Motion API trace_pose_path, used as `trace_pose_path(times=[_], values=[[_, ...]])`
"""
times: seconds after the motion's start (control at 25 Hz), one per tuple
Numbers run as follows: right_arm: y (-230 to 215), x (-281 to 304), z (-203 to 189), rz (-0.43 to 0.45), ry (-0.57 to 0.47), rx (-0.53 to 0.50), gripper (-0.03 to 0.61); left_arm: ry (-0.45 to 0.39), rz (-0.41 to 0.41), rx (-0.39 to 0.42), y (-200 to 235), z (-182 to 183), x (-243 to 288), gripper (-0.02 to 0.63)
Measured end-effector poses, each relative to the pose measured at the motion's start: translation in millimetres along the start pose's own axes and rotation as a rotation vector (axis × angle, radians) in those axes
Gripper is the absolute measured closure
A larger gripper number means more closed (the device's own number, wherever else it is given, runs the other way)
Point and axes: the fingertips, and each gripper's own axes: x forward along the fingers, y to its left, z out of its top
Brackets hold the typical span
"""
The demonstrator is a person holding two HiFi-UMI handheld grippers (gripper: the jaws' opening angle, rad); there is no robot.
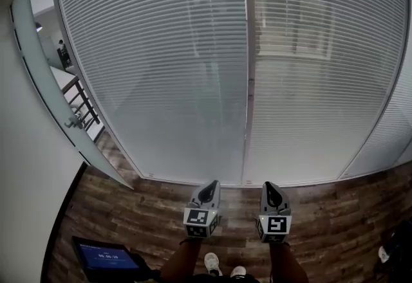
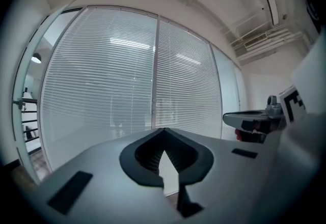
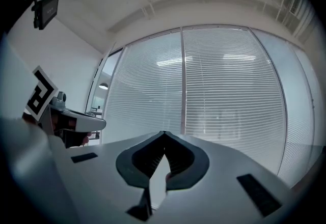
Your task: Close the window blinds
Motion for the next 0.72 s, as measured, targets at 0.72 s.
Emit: trace_pose_path(times=[0.72], values=[[12, -24, -1, -0.069, 0.018, 0.054, 0.575, -0.027, -0.004, -0.001, 6, 30, -22, 0.614]])
